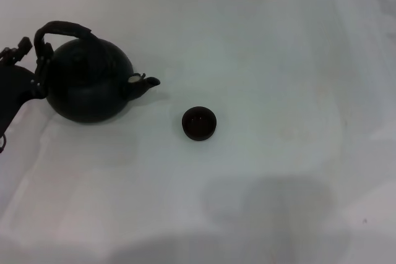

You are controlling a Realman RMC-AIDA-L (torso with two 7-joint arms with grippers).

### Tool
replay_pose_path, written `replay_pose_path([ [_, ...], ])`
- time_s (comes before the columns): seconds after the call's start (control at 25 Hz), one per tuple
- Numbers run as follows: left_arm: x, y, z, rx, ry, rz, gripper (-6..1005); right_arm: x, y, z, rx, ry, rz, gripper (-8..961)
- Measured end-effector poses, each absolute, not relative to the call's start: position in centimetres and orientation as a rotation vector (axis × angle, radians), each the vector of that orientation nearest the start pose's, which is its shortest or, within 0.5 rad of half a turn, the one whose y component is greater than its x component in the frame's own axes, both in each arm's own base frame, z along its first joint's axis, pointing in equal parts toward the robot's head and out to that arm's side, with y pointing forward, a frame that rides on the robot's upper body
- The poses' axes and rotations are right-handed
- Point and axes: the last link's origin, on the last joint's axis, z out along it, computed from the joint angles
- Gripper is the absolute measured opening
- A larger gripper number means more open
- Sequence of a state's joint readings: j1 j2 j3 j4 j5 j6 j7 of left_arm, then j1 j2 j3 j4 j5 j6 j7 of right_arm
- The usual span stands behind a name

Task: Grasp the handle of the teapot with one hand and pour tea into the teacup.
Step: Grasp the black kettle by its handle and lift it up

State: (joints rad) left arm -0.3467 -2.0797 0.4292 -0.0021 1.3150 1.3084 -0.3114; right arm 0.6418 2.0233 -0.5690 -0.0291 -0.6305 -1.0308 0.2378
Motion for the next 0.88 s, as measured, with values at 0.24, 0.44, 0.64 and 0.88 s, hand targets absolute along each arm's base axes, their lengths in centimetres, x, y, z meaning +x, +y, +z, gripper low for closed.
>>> replay_pose_path([
  [0.24,-35.5,27.5,-2.7,-1.823,-0.55,-0.669,330,33.4,39.8,5.2,-1.412,0.592,0.659,812],
  [0.44,-35.6,27.7,-2.7,-1.823,-0.55,-0.663,191,33.4,39.8,5.3,-1.409,0.602,0.669,812],
  [0.64,-35.2,28.2,-2.4,-1.829,-0.521,-0.678,120,33.5,39.8,5.3,-1.408,0.604,0.67,812],
  [0.88,-33.6,29.6,-0.8,-1.852,-0.377,-0.735,99,33.6,39.8,5.2,-1.409,0.611,0.664,811],
])
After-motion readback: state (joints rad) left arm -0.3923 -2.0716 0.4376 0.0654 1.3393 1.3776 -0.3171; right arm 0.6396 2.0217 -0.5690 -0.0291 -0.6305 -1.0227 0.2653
